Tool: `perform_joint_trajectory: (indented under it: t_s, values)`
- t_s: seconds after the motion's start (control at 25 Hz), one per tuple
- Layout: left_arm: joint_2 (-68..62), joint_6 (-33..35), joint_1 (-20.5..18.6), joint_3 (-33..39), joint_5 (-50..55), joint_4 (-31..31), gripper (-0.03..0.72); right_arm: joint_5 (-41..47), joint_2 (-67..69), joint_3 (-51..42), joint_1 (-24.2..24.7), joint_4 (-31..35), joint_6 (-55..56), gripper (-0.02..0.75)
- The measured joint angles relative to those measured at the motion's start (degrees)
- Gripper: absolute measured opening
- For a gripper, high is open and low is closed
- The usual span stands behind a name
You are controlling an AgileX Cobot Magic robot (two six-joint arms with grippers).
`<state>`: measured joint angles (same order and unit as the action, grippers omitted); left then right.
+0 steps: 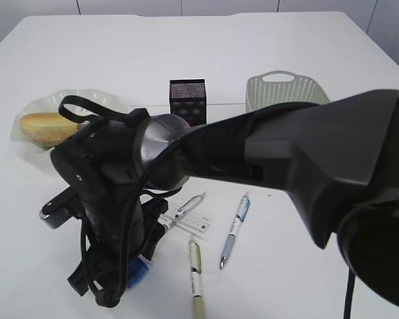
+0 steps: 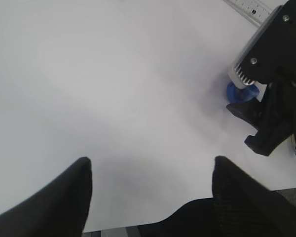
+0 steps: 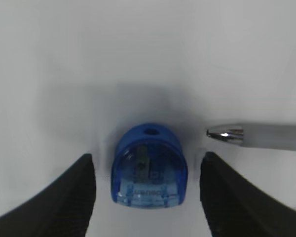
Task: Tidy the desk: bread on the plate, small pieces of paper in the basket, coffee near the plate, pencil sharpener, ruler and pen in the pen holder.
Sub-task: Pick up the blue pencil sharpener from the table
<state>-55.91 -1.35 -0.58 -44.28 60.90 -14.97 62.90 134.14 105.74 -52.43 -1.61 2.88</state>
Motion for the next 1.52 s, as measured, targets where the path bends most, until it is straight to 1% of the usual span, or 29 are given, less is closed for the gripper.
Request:
perform_joint_trajectory:
  t_s: [0.24,0.32,0.4,0.56,0.6,1.16,1.36,1.52]
  values:
    - [0.00,0.00,0.00,0.00,0.22,0.00,0.557,-0.04,1.04,0.25,0.02,0.50,0.00,0.489]
    - [0.00,0.10,0.00,0.00,0.22,0.00,0.557,-0.14,1.18,0.62,0.12,0.58,0.00,0.477]
    - [0.00,0.10,0.00,0.00,0.22,0.00,0.556,-0.14,1.18,1.12,0.12,0.58,0.00,0.445]
    - [0.00,0.10,0.00,0.00,0.22,0.00,0.557,-0.19,1.18,1.65,0.12,0.58,0.00,0.354]
    - [0.00,0.10,0.00,0.00,0.22,0.00,0.557,-0.19,1.22,1.65,0.12,0.58,0.00,0.344]
    - [0.00,0.10,0.00,0.00,0.32,0.00,0.557,0.83,1.45,2.03,0.12,0.58,0.00,0.343]
    - [0.00,0.10,0.00,0.00,0.32,0.00,0.557,0.87,1.71,2.03,0.12,0.58,0.00,0.377]
    - [0.00,0.10,0.00,0.00,0.32,0.00,0.556,1.43,1.85,2.03,0.12,0.58,0.00,0.379]
